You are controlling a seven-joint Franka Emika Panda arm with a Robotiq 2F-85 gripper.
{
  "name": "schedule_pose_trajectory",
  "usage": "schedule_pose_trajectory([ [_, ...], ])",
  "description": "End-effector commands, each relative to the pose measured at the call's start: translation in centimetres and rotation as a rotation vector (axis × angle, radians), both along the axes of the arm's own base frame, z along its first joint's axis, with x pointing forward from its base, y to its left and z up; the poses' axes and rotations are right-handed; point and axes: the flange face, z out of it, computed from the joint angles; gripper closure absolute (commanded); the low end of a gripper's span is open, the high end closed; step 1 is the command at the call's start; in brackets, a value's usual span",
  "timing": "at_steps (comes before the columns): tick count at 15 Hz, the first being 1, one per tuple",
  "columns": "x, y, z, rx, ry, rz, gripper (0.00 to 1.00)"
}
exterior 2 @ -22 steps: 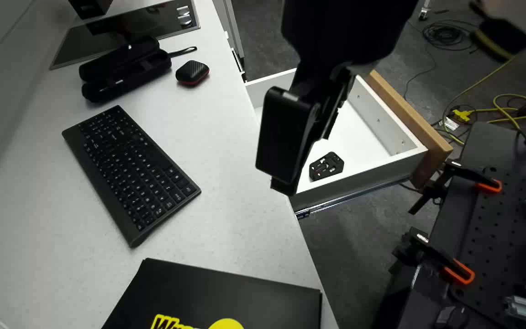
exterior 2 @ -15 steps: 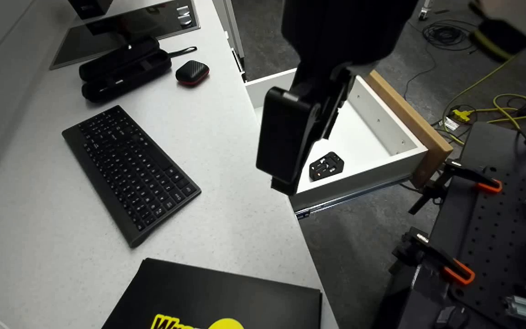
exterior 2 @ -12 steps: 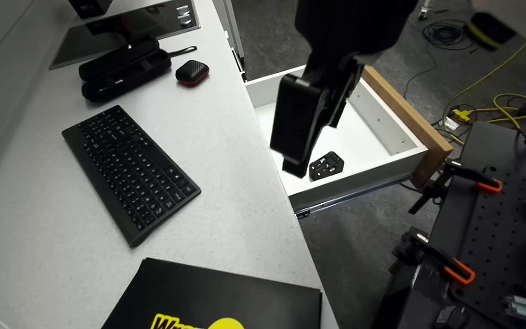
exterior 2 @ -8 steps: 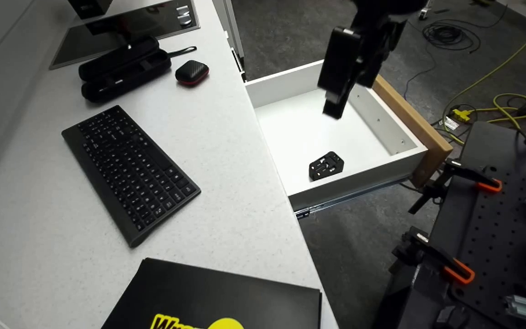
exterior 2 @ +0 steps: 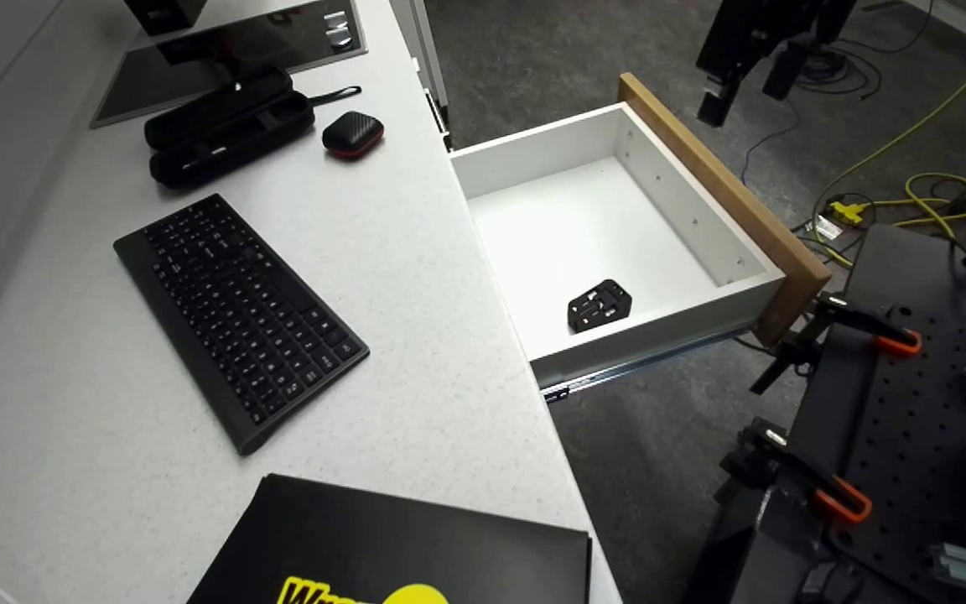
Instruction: Close the open drawer
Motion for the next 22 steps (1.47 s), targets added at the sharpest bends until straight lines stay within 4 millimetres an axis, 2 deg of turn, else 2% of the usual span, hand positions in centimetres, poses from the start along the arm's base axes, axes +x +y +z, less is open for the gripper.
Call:
schedule_pose_trajectory([
  [1,0.2,0.6,0.1,-0.005,0.001,0.011,0.0],
  [5,0.6,1.2,-0.1,-0.032,-0.001,0.001,0.0],
  [7,1.2,-0.2,-0.7,-0.092,-0.049,-0.046,0.0],
  [9,1.7,-3.2,-1.1,-0.16,-0.087,-0.105,0.0],
  [13,1.5,-11.1,-3.4,-0.294,-0.07,-0.253,0.0],
  [15,1.4,-14.7,-5.3,-0.344,-0.027,-0.327,0.0],
  [17,2.2,-17.3,-8.1,-0.353,0.013,-0.391,0.0],
  [22,5.1,-20.0,-16.0,-0.346,0.118,-0.525,0.0],
])
